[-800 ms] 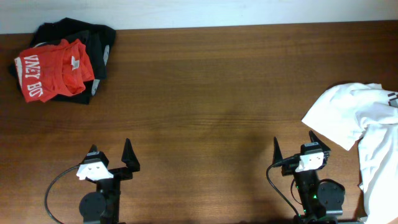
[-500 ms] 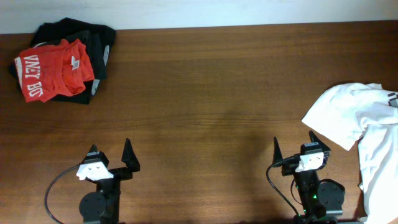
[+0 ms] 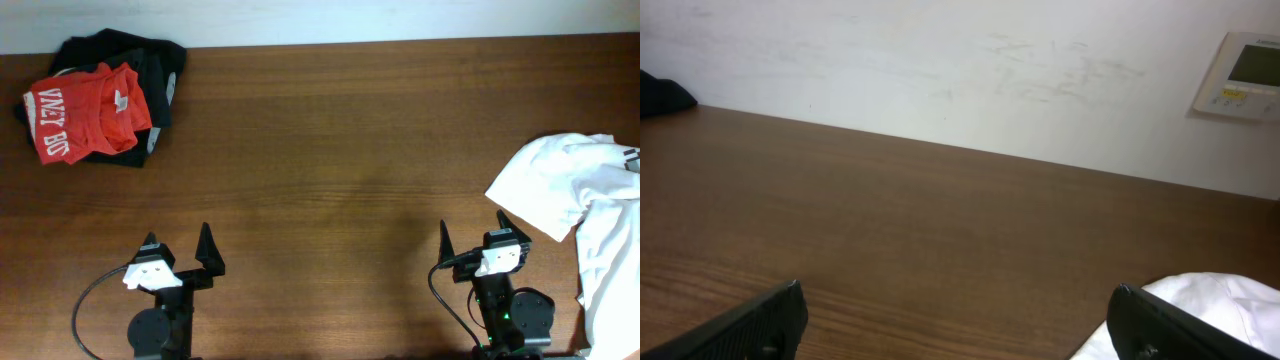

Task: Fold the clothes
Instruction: 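Reach the right gripper toward the crumpled white T-shirt at right edge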

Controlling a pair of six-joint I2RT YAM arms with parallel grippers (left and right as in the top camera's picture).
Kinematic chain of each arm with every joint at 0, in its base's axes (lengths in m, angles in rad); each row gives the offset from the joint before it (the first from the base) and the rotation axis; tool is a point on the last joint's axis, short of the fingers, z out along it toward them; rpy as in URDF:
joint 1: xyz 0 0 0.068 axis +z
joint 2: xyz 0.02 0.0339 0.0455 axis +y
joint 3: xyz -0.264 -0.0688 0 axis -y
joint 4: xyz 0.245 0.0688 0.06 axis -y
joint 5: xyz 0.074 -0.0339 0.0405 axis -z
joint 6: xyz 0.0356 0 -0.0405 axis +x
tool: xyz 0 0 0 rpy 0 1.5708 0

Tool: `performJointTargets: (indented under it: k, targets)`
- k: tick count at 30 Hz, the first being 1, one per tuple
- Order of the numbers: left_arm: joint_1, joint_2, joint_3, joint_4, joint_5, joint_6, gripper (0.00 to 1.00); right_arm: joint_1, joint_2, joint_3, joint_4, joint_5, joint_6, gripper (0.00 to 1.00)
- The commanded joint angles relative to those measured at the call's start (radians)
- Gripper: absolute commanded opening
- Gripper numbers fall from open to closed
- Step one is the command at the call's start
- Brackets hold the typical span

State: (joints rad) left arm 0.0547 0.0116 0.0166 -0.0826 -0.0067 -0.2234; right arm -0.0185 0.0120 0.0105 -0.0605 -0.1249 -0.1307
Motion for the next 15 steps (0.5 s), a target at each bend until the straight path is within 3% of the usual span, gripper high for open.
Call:
performJointTargets:
  k: [1,2,3,5,7,11,13,15]
  targets:
    - [0.0,-0.005,-0.008,0.0,0.011,0.02,0.99,0.006,-0.009,-0.005,-0.006,0.002,0.004,0.99]
    - [0.0,-0.005,-0.008,0.0,0.011,0.02,0.99,0.006,-0.008,-0.005,-0.003,-0.015,0.02,0.99]
    - [0.0,-0.005,-0.008,0.0,0.011,0.02,0.99,0.006,-0.009,-0.005,0.006,-0.123,0.152,0.99]
    - [0.0,-0.005,-0.008,0.0,0.011,0.02,0.99,0.006,-0.009,-0.005,0.012,-0.475,0.617,0.99]
    - [0.0,-0.005,-0.008,0.0,0.011,0.02,0.99,0.006,-0.009,-0.005,0.015,-0.548,0.754,0.99]
    - [0.0,-0.005,-0.008,0.0,0.011,0.02,0.99,0.006,-0.008,-0.005,0.115,-0.553,0.925,0.99]
    - [0.0,-0.005,-0.008,0.0,0.011,0.02,0.99,0.006,-0.008,0.015,0.31,-0.517,0.934,0.99]
    - [0.0,-0.005,-0.008,0.0,0.011,0.02,0.99,0.006,0.006,0.064,0.308,-0.486,0.932,0.99]
